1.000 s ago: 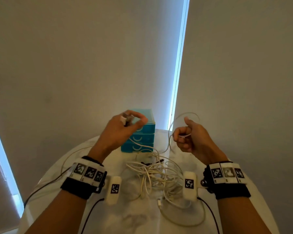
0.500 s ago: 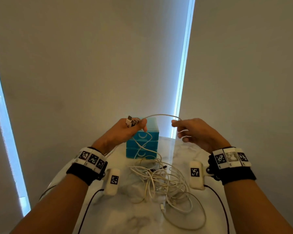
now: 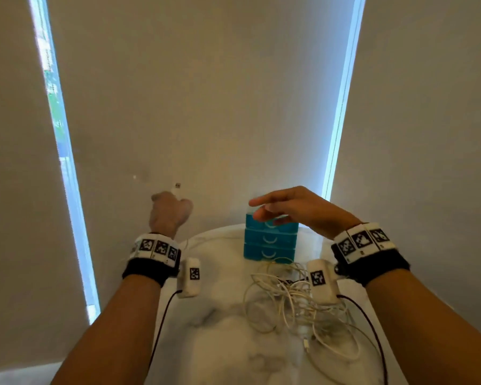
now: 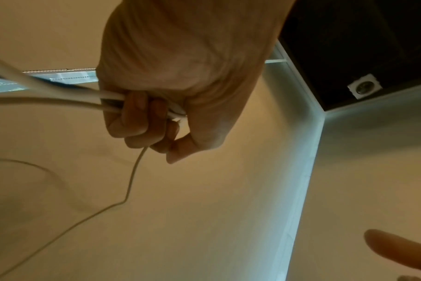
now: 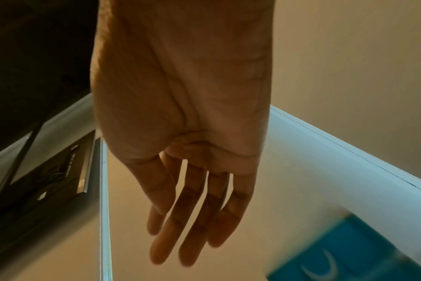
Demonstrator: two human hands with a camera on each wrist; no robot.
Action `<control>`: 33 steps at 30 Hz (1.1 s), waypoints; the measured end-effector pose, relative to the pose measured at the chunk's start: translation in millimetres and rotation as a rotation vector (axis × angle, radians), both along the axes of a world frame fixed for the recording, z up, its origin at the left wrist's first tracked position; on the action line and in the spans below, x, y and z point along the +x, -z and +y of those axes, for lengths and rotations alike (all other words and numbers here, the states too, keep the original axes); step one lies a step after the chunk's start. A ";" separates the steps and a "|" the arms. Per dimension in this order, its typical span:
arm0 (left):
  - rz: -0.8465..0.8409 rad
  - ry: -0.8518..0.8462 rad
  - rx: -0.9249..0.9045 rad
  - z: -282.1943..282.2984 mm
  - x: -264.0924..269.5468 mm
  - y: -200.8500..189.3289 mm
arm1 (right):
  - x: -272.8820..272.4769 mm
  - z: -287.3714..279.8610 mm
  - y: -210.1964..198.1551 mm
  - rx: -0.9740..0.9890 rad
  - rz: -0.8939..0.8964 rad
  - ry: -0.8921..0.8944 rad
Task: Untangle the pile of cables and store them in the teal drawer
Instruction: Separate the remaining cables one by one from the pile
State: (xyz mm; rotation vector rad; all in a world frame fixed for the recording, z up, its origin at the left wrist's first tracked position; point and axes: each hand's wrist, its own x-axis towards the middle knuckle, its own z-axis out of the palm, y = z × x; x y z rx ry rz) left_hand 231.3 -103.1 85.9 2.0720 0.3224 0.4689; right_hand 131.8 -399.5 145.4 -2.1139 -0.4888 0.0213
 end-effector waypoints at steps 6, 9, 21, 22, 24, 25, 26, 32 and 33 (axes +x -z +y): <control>-0.099 0.348 0.184 -61.2 -25.4 -0.1 | 9.9 2.7 44.1 0.012 -0.009 0.097; -0.081 0.558 0.190 -81.8 -30.8 5.5 | 11.9 5.4 45.0 0.113 -0.109 0.152; -0.001 0.822 0.190 -101.0 -41.6 19.6 | 13.5 15.8 51.2 0.095 -0.381 0.208; -0.004 0.832 0.187 -103.9 -42.5 20.4 | 15.2 16.1 51.6 0.086 -0.407 0.252; -0.020 0.842 0.150 -108.6 -45.0 21.7 | 19.4 15.2 53.5 0.080 -0.449 0.332; -0.027 0.850 0.122 -110.1 -45.6 22.4 | 21.3 14.1 54.8 0.083 -0.452 0.359; -0.029 0.861 0.100 -111.2 -46.8 22.4 | 23.5 12.1 56.4 0.092 -0.441 0.377; -0.003 0.908 0.041 -109.4 -51.8 22.7 | 29.2 -1.3 57.4 0.093 -0.289 0.309; -0.019 0.898 0.040 -108.9 -52.3 23.4 | 29.5 -5.0 57.2 0.094 -0.288 0.318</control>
